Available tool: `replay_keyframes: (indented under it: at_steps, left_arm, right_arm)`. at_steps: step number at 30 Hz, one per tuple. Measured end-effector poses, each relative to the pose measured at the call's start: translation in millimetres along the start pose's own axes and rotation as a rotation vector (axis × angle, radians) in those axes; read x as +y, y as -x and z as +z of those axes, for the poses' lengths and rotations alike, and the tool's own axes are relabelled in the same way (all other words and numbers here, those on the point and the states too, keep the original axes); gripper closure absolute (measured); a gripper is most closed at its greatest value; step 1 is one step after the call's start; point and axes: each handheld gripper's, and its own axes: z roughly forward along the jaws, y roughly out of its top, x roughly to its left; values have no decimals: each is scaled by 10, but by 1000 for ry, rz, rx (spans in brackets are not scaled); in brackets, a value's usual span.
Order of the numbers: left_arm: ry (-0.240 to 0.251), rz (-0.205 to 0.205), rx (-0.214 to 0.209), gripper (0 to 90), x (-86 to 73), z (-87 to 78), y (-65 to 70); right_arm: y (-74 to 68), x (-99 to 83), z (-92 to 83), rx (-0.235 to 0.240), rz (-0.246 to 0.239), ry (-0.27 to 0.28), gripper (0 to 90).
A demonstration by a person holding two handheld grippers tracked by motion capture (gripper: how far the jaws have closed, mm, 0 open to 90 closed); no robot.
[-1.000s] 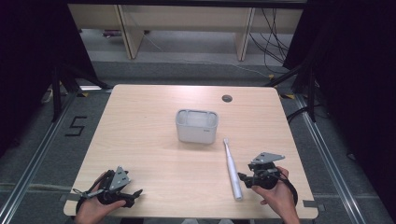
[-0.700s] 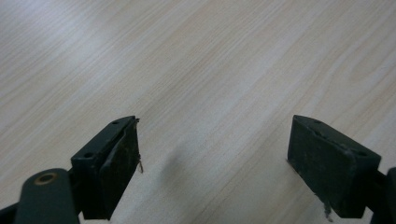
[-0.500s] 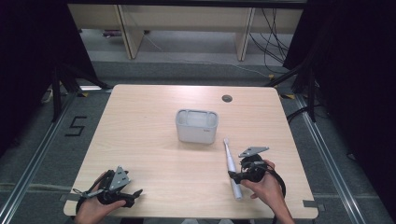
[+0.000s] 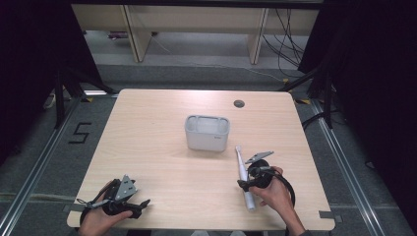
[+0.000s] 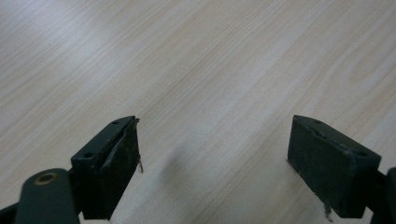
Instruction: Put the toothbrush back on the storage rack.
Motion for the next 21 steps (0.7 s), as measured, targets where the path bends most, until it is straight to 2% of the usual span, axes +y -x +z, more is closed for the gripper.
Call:
replay_keyframes:
  at_steps: [1,4,7,8,9,11,12,13,14,16,17,21]
  left_arm:
    - [0,-9,1,162,-3,6,5]
    - [-2,0,2,163,0,2,-2]
    - [-8,-7,3,162,0,1,4]
    - [-8,-6,3,163,0,2,2]
    - [-7,-6,4,162,1,0,3]
    - [-2,1,1,162,1,3,-1]
    - [1,-9,0,162,-1,7,5]
    - [-8,-7,2,163,0,2,3]
    - [-7,-6,3,163,1,2,1]
    - [-13,0,3,162,5,-3,-2]
    - [-5,-7,2,162,2,2,4]
    - [-9,-1,2,162,3,-1,-3]
  right_arm:
    - [6,4,14,19,-14,-1,383]
    - [16,5,27,3,-24,-10,395]
    - [5,13,46,18,-18,-22,418]
    - [-6,11,52,23,-2,-24,430]
    - [6,12,55,-5,-8,-28,436]
    - [33,13,72,21,-44,-23,458]
    - [33,13,72,21,-44,-23,458]
    - [19,10,64,22,-16,-41,464]
    - [22,13,72,35,-18,-38,470]
    - [28,16,79,24,-12,-50,492]
    - [37,15,81,29,-26,-54,528]
    - [36,17,83,30,-22,-59,558]
